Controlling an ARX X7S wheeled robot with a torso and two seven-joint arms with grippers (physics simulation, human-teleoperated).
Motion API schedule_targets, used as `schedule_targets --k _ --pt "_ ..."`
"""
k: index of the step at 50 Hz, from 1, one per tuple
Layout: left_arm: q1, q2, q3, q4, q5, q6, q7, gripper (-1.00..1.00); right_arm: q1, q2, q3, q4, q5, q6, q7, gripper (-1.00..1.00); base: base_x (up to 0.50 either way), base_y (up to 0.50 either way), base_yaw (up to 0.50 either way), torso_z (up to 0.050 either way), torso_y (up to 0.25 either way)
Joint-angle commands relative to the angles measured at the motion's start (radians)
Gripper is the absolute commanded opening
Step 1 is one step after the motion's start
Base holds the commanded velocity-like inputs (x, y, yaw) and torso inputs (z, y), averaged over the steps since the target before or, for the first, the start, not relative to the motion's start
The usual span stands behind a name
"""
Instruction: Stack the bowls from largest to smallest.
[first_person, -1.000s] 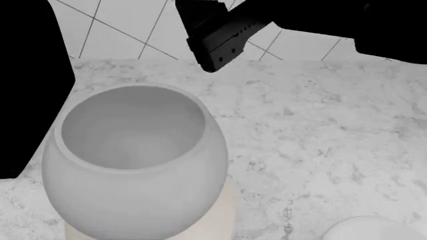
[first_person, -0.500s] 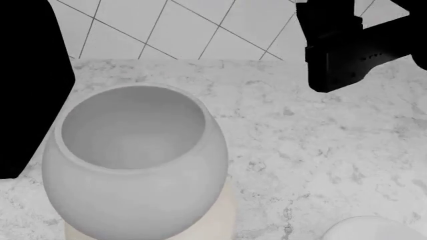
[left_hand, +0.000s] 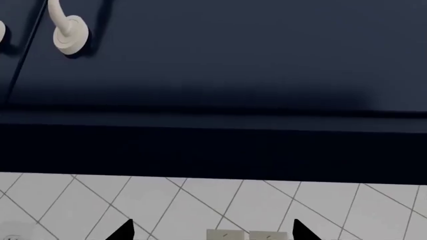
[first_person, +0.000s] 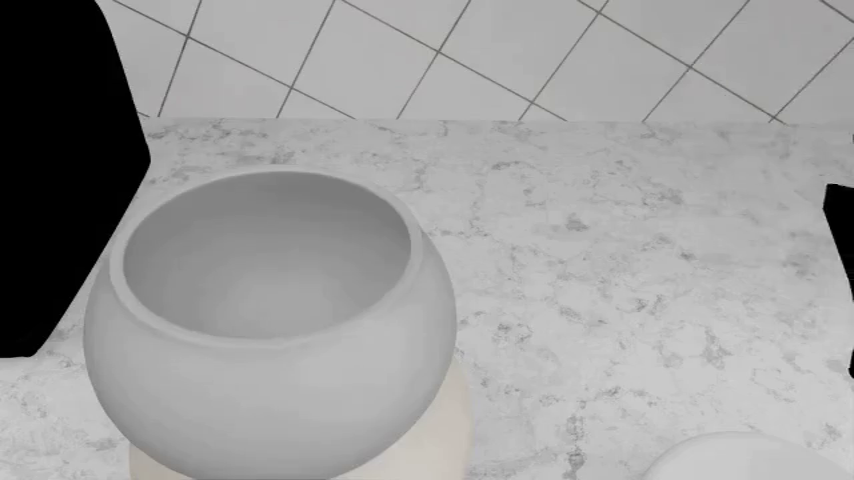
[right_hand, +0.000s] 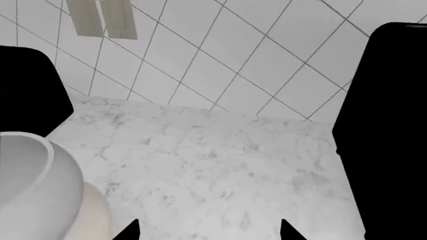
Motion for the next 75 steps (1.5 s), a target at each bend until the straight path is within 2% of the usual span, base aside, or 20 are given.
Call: schedule_targets --k 1,3,12,13,14,15,17,23,24,44,52,68,75 --pt "0.005 0.011 -0.010 -0.011 0.049 0.016 0.013 1.00 -0.095 0.207 0.035 -0.092 0.098 -0.046 -0.036 1.00 0.00 0.00 0.00 0.000 0.000" --pt "0.008 0.012 -0.008 -0.012 0.051 0.020 0.013 1.00 -0.111 0.275 0.033 -0.116 0.099 -0.067 -0.077 1.00 0.00 0.00 0.00 0.000 0.000" --pt "0.000 0.017 -0.001 -0.009 0.047 0.016 0.010 1.00 -0.090 0.280 0.068 -0.071 0.284 -0.010 0.112 1.00 0.00 0.00 0.00 0.000 0.000" --pt "0.004 0.023 0.004 -0.007 0.044 0.019 0.011 1.00 -0.240 0.130 0.218 -0.059 0.434 0.093 0.262 1.00 0.00 0.00 0.00 0.000 0.000" --pt "0.005 0.023 0.004 -0.006 0.044 0.019 0.010 1.00 -0.390 0.118 0.368 -0.134 0.302 0.079 0.215 1.00 0.00 0.00 0.00 0.000 0.000" --pt "0.007 0.024 0.004 -0.006 0.044 0.021 0.010 1.00 -0.540 0.113 0.518 -0.139 0.311 0.081 0.225 1.00 0.00 0.00 0.00 0.000 0.000" --pt "0.010 0.025 0.003 -0.006 0.044 0.024 0.010 1.00 -0.840 0.110 0.818 -0.133 0.591 0.105 0.486 1.00 0.00 0.00 0.00 0.000 0.000" --pt "0.017 0.023 -0.002 0.002 0.037 0.022 0.006 1.00 -1.740 0.100 1.718 -0.127 0.677 0.120 0.585 1.00 0.00 0.00 0.00 0.000 0.000" --pt "0.017 0.023 -0.002 0.002 0.036 0.021 0.006 1.00 -1.836 0.093 1.858 -0.128 0.691 0.122 0.602 1.00 0.00 0.00 0.00 0.000 0.000" --pt "0.021 0.021 0.000 -0.004 0.035 0.030 0.006 1.00 -2.088 0.014 2.096 -0.105 0.690 0.188 0.601 1.00 0.00 0.00 0.00 0.000 0.000" --pt "0.016 0.020 0.006 -0.007 0.036 0.031 0.007 1.00 -2.029 -0.031 2.040 -0.099 0.579 0.200 0.507 1.00 0.00 0.00 0.00 0.000 0.000" --pt "0.023 0.018 0.018 -0.008 0.042 0.036 0.007 1.00 -1.807 -0.176 1.809 -0.124 0.295 0.218 0.282 1.00 0.00 0.00 0.00 0.000 0.000" --pt "0.023 0.017 0.023 -0.011 0.046 0.040 0.008 1.00 -1.764 -0.227 1.768 -0.131 0.200 0.233 0.202 1.00 0.00 0.00 0.00 0.000 0.000"
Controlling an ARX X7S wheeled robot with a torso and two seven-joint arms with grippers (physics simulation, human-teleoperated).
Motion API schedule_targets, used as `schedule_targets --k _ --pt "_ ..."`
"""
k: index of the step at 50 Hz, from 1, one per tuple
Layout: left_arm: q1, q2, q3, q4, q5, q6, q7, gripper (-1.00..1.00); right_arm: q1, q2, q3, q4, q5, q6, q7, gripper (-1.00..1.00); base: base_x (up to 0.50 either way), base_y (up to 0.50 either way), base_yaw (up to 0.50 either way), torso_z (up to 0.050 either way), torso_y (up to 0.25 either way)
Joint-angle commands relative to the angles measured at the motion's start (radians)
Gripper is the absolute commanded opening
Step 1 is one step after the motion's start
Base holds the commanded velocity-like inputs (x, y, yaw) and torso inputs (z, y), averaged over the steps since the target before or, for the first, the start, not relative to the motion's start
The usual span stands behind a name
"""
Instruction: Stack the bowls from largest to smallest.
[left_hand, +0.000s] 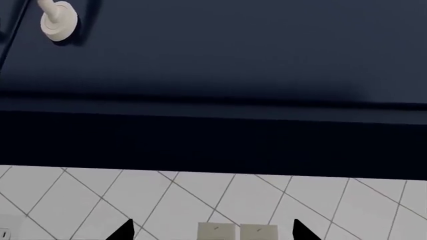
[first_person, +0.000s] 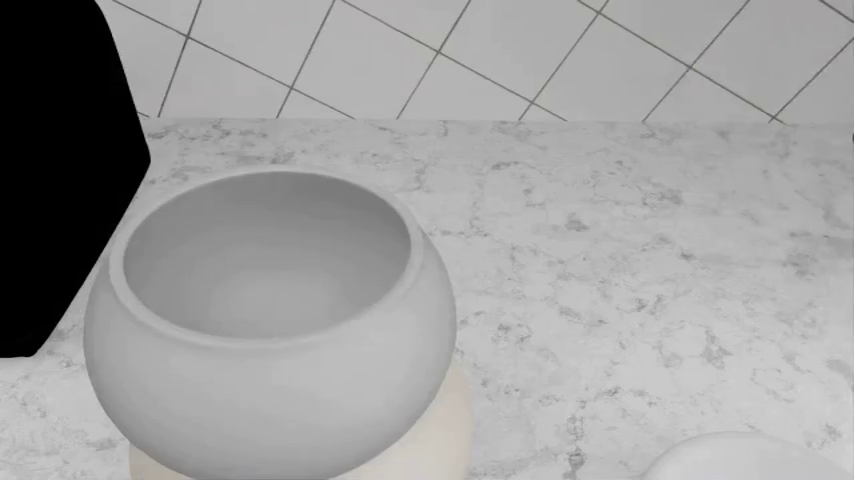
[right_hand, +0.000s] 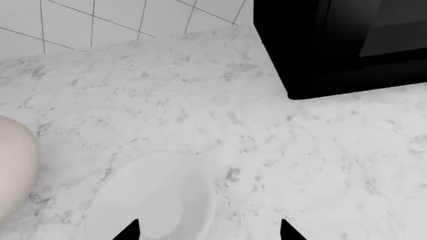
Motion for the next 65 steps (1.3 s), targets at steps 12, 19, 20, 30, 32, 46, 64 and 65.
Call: schedule_targets --k 12,19,20,30,32,46,64,65 --pt "-0.018 0.001 0.002 0.003 0.048 -0.009 0.005 1.00 0.109 -0.167 -0.103 -0.043 -0.360 0.021 -0.331 1.00 0.00 0.00 0.00 0.000 0.000" --pt "-0.020 -0.003 0.000 -0.004 0.048 -0.005 0.009 1.00 0.111 -0.201 -0.108 -0.056 -0.480 0.014 -0.439 1.00 0.00 0.00 0.00 0.000 0.000" --pt "-0.019 -0.003 0.000 -0.005 0.048 -0.002 0.009 1.00 0.111 -0.204 -0.109 -0.058 -0.492 0.014 -0.451 1.00 0.00 0.00 0.00 0.000 0.000" --pt "-0.027 -0.004 0.007 0.001 0.046 -0.011 0.004 1.00 0.134 -0.263 -0.132 -0.080 -0.682 0.016 -0.601 1.00 0.00 0.00 0.00 0.000 0.000" --pt "-0.030 -0.006 0.008 0.002 0.047 -0.014 0.003 1.00 0.138 -0.277 -0.138 -0.086 -0.735 0.015 -0.644 1.00 0.00 0.00 0.00 0.000 0.000" --pt "-0.030 -0.010 0.018 0.009 0.050 -0.021 -0.003 1.00 0.173 -0.353 -0.234 -0.126 -0.965 -0.014 -0.845 1.00 0.00 0.00 0.00 0.000 0.000" --pt "-0.042 -0.014 0.031 0.016 0.050 -0.032 -0.008 1.00 0.200 -0.431 -0.362 -0.147 -1.208 -0.089 -1.045 1.00 0.00 0.00 0.00 0.000 0.000" --pt "-0.043 -0.015 0.030 0.014 0.050 -0.031 -0.006 1.00 0.203 -0.432 -0.374 -0.146 -1.219 -0.095 -1.053 1.00 0.00 0.00 0.00 0.000 0.000"
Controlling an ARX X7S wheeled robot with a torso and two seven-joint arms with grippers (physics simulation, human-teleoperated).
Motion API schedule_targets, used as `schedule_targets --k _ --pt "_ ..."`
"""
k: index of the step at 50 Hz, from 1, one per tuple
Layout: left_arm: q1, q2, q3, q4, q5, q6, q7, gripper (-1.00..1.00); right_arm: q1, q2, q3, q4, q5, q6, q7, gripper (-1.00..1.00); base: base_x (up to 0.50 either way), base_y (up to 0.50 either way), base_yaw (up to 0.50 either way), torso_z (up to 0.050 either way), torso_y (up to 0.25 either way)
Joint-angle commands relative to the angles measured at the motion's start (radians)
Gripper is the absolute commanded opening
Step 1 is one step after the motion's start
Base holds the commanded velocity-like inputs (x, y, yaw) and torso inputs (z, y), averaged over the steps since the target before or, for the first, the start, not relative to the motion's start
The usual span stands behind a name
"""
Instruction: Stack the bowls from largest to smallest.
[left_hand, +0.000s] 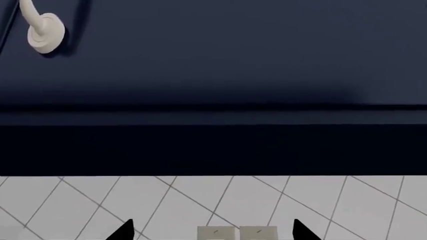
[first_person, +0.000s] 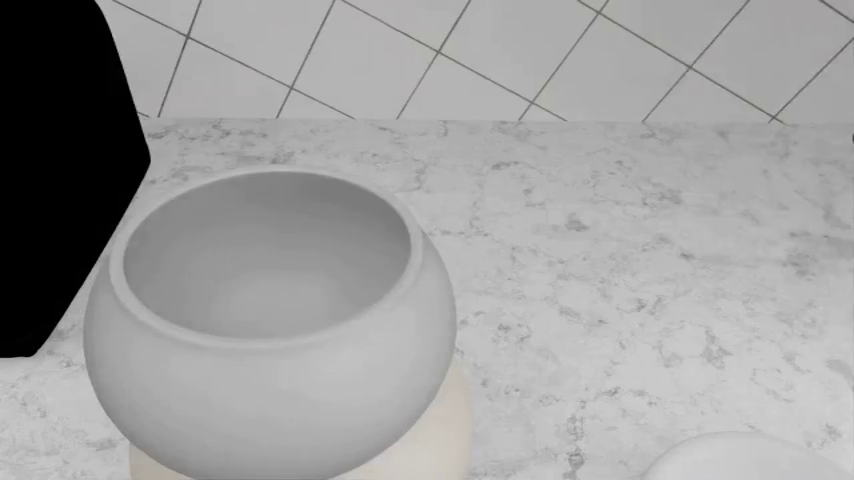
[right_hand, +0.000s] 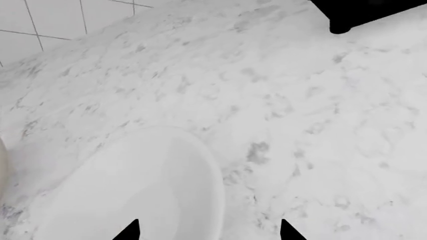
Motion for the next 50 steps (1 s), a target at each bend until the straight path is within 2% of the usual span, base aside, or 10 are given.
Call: schedule_targets --k 1,14,32,43,50 --pt "-0.013 0.008 -0.002 -0.001 0.048 -0.001 0.009 1.00 0.018 -0.055 -0.062 -0.008 -0.151 -0.046 -0.137 1.00 0.00 0.00 0.00 0.000 0.000" --pt "-0.016 0.003 -0.004 -0.010 0.049 0.001 0.008 1.00 0.057 -0.070 -0.204 0.020 -0.279 -0.117 -0.215 1.00 0.00 0.00 0.00 0.000 0.000" --pt "-0.013 -0.004 -0.003 -0.010 0.051 0.003 0.005 1.00 0.057 -0.094 -0.324 0.075 -0.423 -0.221 -0.320 1.00 0.00 0.00 0.00 0.000 0.000" --pt "-0.015 -0.008 -0.002 -0.003 0.047 -0.006 -0.001 1.00 0.058 -0.110 -0.392 0.112 -0.495 -0.284 -0.380 1.00 0.00 0.00 0.00 0.000 0.000" --pt "-0.011 -0.009 -0.003 -0.004 0.046 -0.003 -0.001 1.00 0.027 -0.110 -0.379 0.102 -0.505 -0.296 -0.389 1.00 0.00 0.00 0.00 0.000 0.000"
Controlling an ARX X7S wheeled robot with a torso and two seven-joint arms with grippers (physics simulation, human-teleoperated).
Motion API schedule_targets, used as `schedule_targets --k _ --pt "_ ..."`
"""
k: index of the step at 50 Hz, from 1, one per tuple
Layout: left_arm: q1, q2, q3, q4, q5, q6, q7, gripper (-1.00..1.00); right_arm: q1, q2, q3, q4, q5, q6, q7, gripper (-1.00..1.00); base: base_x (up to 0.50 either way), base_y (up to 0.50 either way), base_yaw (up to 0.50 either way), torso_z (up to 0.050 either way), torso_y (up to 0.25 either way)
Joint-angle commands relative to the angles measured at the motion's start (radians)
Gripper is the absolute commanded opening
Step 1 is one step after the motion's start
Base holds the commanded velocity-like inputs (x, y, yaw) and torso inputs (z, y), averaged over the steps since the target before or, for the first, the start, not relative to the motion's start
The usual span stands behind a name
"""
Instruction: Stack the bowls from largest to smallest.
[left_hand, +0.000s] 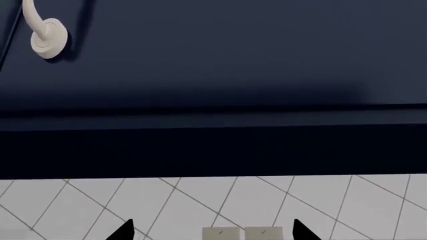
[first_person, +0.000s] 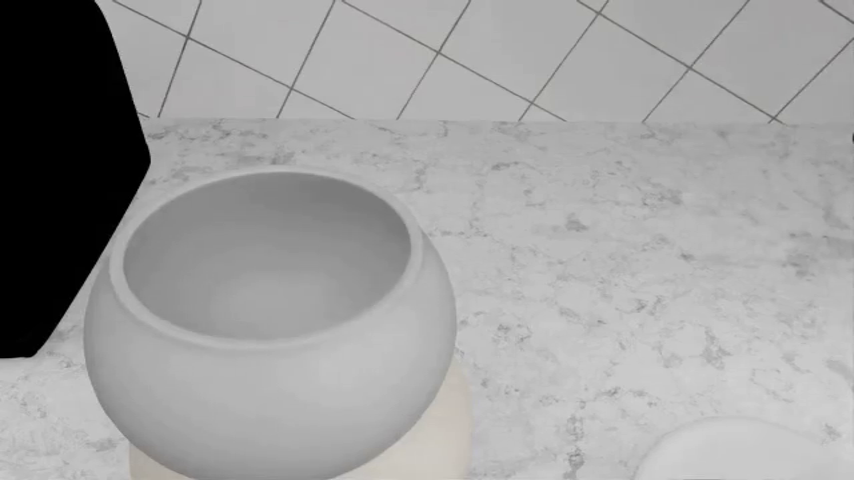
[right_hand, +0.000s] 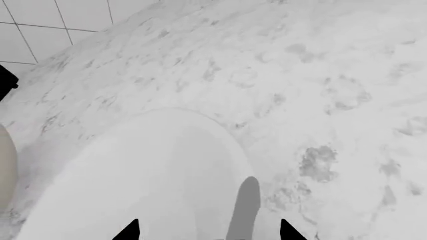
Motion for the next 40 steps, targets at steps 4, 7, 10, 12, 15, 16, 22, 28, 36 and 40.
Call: schedule_targets --k 4,7,10,12,15,16,22,28,36,40 --pt "0.000 0.010 -0.006 -0.008 0.048 0.011 0.012 1.00 -0.051 -0.029 -0.015 0.018 -0.127 -0.047 -0.066 -1.00 0.00 0.00 0.00 0.000 0.000" --pt "0.001 0.009 -0.007 -0.011 0.049 0.014 0.012 1.00 -0.043 -0.027 -0.011 0.009 -0.108 -0.032 -0.046 -1.00 0.00 0.00 0.00 0.000 0.000" --pt "0.004 0.009 -0.007 -0.015 0.052 0.020 0.014 1.00 -0.038 -0.026 -0.016 0.005 -0.104 -0.028 -0.038 -1.00 0.00 0.00 0.00 0.000 0.000" --pt "0.002 0.008 -0.008 -0.012 0.049 0.016 0.012 1.00 -0.040 -0.022 -0.021 0.009 -0.113 -0.036 -0.050 -1.00 0.00 0.00 0.00 0.000 0.000" --pt "0.004 0.008 -0.009 -0.014 0.050 0.019 0.011 1.00 -0.041 -0.019 -0.019 0.009 -0.110 -0.036 -0.050 -1.00 0.00 0.00 0.00 0.000 0.000" --pt "0.003 0.009 -0.008 -0.014 0.050 0.019 0.011 1.00 -0.039 -0.017 -0.006 -0.003 -0.092 -0.022 -0.032 -1.00 0.00 0.00 0.00 0.000 0.000" --pt "0.000 0.011 -0.006 -0.019 0.049 0.022 0.012 1.00 -0.006 0.018 0.069 -0.035 0.004 0.028 0.044 -1.00 0.00 0.00 0.00 0.000 0.000" --pt "-0.002 0.011 -0.003 -0.015 0.047 0.019 0.009 1.00 0.049 0.066 0.111 -0.058 0.123 0.077 0.147 -1.00 0.00 0.00 0.00 0.000 0.000" --pt "-0.001 0.008 -0.005 -0.011 0.044 0.017 0.007 1.00 0.149 0.162 0.124 -0.047 0.318 0.097 0.311 -1.00 0.00 0.00 0.00 0.000 0.000" --pt "0.001 0.005 -0.011 -0.007 0.039 0.015 0.005 1.00 0.167 0.188 0.121 -0.047 0.369 0.092 0.356 -1.00 0.00 0.00 0.00 0.000 0.000"
